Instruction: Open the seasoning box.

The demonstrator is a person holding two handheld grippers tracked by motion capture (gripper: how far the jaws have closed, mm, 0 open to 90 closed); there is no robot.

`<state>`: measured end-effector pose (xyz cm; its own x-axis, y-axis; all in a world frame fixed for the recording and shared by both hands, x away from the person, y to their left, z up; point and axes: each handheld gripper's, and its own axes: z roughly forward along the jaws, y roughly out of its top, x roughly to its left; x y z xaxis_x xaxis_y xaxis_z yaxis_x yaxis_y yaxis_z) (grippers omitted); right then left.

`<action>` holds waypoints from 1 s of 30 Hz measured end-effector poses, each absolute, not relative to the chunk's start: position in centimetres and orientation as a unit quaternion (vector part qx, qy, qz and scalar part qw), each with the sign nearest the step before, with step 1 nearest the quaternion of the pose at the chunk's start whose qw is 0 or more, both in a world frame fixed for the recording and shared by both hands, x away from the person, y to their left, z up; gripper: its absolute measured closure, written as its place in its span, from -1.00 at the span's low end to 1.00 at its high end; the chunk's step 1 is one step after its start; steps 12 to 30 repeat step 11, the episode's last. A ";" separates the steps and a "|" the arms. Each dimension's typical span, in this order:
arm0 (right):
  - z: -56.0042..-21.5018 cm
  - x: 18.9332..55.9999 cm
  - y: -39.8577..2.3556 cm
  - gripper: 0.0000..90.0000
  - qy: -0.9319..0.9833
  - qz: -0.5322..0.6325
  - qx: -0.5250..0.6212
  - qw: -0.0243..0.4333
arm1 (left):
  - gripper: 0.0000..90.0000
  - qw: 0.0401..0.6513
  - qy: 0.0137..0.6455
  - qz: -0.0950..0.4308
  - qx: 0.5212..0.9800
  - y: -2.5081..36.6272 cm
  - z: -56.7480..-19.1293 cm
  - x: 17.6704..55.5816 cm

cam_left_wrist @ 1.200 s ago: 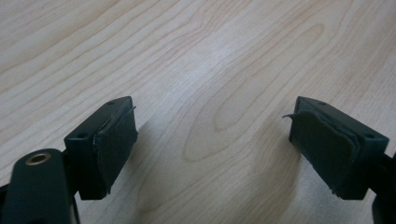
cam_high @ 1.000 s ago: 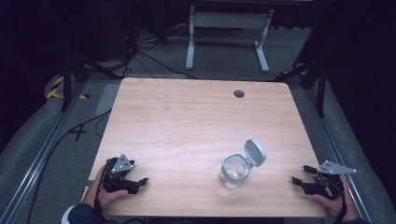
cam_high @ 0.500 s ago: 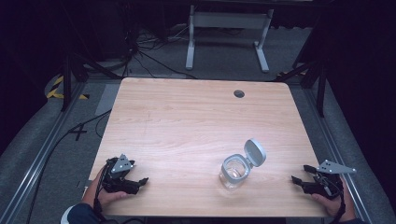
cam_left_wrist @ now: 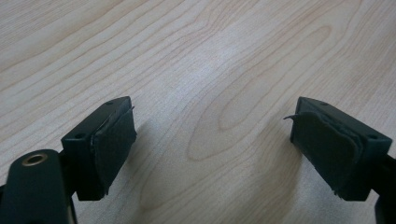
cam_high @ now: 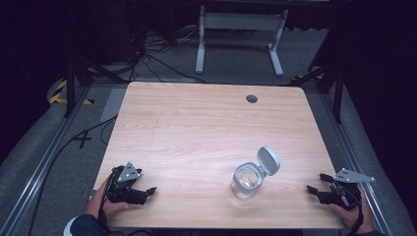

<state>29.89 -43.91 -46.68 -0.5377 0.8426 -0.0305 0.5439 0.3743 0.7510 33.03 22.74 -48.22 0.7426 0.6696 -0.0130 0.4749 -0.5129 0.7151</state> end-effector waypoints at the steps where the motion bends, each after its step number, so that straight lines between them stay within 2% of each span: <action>1: -46.7 29.9 -43.9 -0.45 0.802 0.355 0.432 0.210 | -0.68 0.364 0.334 0.133 0.859 22.7 -48.2 33.0; 30: -46.7 29.9 -43.9 -0.45 0.803 0.354 0.432 0.210 | -0.70 0.364 0.338 0.134 0.858 22.7 -48.2 33.0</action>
